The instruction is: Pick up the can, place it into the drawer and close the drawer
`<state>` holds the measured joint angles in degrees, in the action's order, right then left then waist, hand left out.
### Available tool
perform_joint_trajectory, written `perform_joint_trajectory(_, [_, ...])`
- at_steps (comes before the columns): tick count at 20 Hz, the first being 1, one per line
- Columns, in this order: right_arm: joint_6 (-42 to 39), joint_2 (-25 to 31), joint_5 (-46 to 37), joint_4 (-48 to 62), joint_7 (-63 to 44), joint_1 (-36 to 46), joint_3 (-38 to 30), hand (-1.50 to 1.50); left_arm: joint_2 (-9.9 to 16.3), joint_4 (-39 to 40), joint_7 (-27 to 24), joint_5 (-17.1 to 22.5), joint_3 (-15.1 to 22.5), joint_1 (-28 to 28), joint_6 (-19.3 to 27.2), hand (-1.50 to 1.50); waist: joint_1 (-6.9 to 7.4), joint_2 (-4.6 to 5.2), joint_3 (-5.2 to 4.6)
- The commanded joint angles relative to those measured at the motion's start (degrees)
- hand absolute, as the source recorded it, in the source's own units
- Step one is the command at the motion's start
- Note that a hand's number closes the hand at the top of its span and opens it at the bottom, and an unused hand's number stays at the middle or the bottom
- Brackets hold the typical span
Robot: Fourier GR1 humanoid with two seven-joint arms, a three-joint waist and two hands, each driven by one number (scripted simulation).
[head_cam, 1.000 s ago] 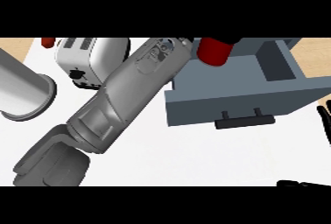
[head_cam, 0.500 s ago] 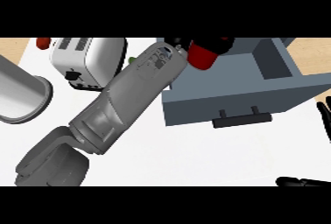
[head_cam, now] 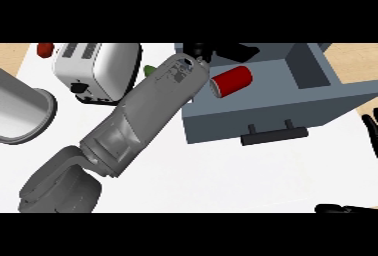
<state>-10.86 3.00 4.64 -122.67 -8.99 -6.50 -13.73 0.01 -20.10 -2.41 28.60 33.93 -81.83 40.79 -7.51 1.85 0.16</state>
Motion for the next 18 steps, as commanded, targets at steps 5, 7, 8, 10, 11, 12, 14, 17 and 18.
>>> perform_joint_trajectory(5, [-0.9,0.1,0.2,-2.4,0.0,-0.7,1.1,-1.50,0.0,1.2,-3.7,2.5,0.0,1.3,2.0,-1.50,-0.15,0.16,-0.05])
perform_joint_trajectory(7, [-0.4,0.8,-0.9,-1.9,0.5,-0.3,-0.1,-1.50,0.0,-0.3,-1.5,3.9,0.7,0.7,3.1,-1.50,-0.57,0.12,-0.02])
perform_joint_trajectory(8, [-1.3,1.7,-1.4,-1.6,2.6,-0.6,-0.8,-1.50,0.0,0.5,-3.9,3.4,0.7,1.6,2.6,-1.50,0.17,0.05,-0.02])
perform_joint_trajectory(10, [-0.5,3.5,-5.9,-2.2,3.2,0.8,-0.8,-1.50,0.0,-1.0,-1.1,5.1,0.6,0.2,4.3,-1.50,-0.27,0.05,-0.04])
perform_joint_trajectory(11, [-1.0,3.9,-7.5,-2.6,5.4,0.1,-0.6,-1.50,0.0,-0.8,-3.0,5.3,0.5,1.6,3.5,-1.50,-0.15,0.13,-0.04])
perform_joint_trajectory(12, [-0.9,3.8,-9.3,-5.4,4.6,-0.8,1.0,-1.50,0.0,-1.7,-2.4,6.1,0.5,1.9,3.6,-1.50,0.05,-0.18,-0.09])
perform_joint_trajectory(14, [-1.6,6.2,-10.1,-6.0,3.9,1.0,0.4,-1.50,0.0,-0.1,-4.8,6.9,-1.0,1.8,3.6,-1.50,-0.30,0.36,-0.13])
perform_joint_trajectory(17, [-1.4,6.9,-15.3,-4.0,7.4,1.4,1.8,-1.50,0.0,-1.7,-3.7,8.8,-1.1,0.8,3.2,-1.50,1.01,-0.06,-0.07])
perform_joint_trajectory(18, [-1.2,6.6,-17.4,-7.9,4.1,1.4,4.7,-1.50,0.0,-2.2,-3.0,9.1,-1.1,-0.1,3.5,-1.50,1.79,-0.51,-0.16])
